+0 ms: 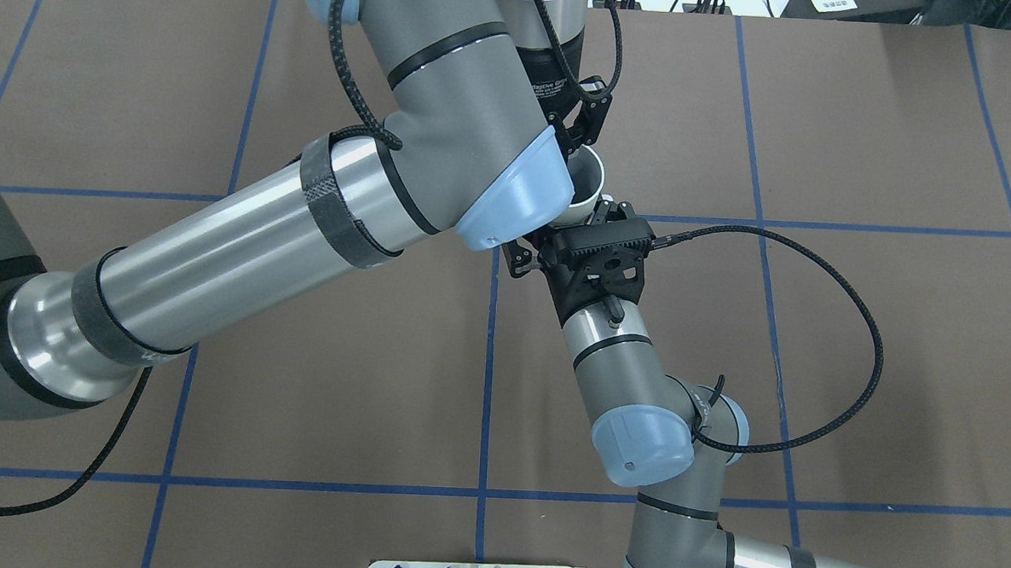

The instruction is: Left arm hands cup to right arm to dump lemon

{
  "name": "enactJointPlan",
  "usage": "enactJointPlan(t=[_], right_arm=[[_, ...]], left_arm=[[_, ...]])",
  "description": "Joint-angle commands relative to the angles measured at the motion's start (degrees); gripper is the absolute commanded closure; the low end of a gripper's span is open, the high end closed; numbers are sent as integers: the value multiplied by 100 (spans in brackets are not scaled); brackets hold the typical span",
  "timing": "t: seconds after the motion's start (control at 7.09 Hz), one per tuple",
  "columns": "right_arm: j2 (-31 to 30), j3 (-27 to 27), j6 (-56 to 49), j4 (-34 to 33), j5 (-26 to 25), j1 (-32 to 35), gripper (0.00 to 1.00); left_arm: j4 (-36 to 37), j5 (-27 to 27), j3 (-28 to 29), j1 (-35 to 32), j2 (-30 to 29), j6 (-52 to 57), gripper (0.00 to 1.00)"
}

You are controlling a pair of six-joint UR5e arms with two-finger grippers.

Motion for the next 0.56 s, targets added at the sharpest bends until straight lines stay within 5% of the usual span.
enactJointPlan(t=[0.0,0.42], right_arm=[[22,-3,9,35,-71,-70,36],[22,15,-17,53,-63,-70,35]], left_arm=[[-139,-57,19,22,12,-21,39],[-140,-74,37,31,38,-21,44]])
